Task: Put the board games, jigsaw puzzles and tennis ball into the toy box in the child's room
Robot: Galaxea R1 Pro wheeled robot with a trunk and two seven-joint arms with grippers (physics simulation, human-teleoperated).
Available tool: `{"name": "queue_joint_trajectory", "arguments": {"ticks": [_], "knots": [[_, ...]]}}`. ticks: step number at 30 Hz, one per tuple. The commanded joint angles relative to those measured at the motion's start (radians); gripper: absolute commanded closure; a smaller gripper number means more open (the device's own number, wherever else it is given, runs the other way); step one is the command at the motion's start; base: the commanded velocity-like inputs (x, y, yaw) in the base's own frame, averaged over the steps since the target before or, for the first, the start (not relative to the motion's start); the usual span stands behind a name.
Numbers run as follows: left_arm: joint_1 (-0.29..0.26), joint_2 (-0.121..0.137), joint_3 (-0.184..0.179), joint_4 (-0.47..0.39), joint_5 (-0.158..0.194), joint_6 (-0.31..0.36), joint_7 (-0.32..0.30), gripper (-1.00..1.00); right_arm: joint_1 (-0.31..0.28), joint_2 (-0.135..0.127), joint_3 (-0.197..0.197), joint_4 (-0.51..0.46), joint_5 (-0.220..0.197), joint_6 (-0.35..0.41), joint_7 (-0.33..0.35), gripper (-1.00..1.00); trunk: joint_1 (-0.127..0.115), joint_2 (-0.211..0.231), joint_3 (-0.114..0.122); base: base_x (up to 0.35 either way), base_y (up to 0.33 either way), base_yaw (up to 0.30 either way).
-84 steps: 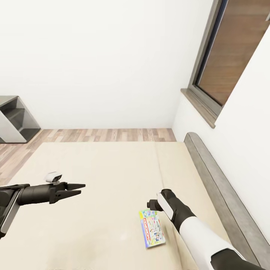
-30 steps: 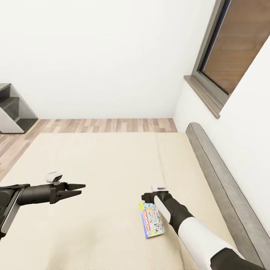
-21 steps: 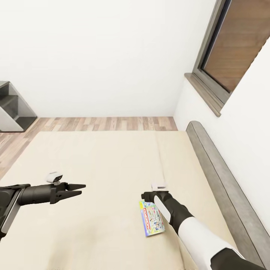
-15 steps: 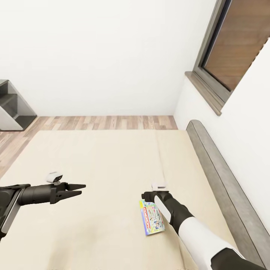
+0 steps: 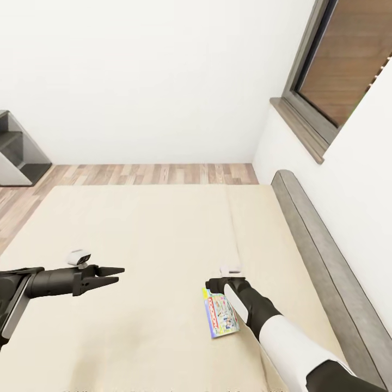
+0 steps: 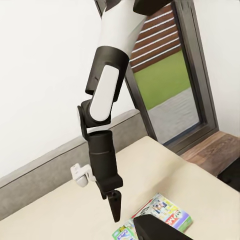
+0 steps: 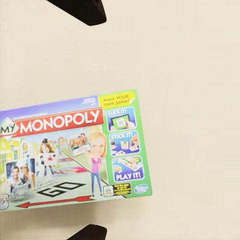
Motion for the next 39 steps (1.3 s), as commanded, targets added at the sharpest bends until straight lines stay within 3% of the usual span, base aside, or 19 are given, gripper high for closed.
{"name": "queue_joint_trajectory", "arguments": {"ticks": [1,20,39], "knots": [[-0.001,0.0,0.0,0.0,0.0,0.011,-0.004,-1.0,-0.001,-0.001,0.006,-0.002,-0.011,0.003,-0.009,-1.0,0.0,-0.002,-0.003,0.0,0.0,0.0],[-0.001,-0.001,-0.002,0.0,0.001,0.011,-0.004,-1.0,-0.001,-0.009,0.007,0.0,-0.011,-0.002,-0.009,-1.0,0.0,-0.002,-0.035,0.0,0.0,0.0],[-0.001,-0.001,-0.002,0.0,0.001,0.011,-0.004,-1.0,-0.001,-0.007,0.009,0.004,-0.009,-0.06,-0.009,-1.0,0.0,-0.002,-0.066,0.0,0.0,0.0]]}}
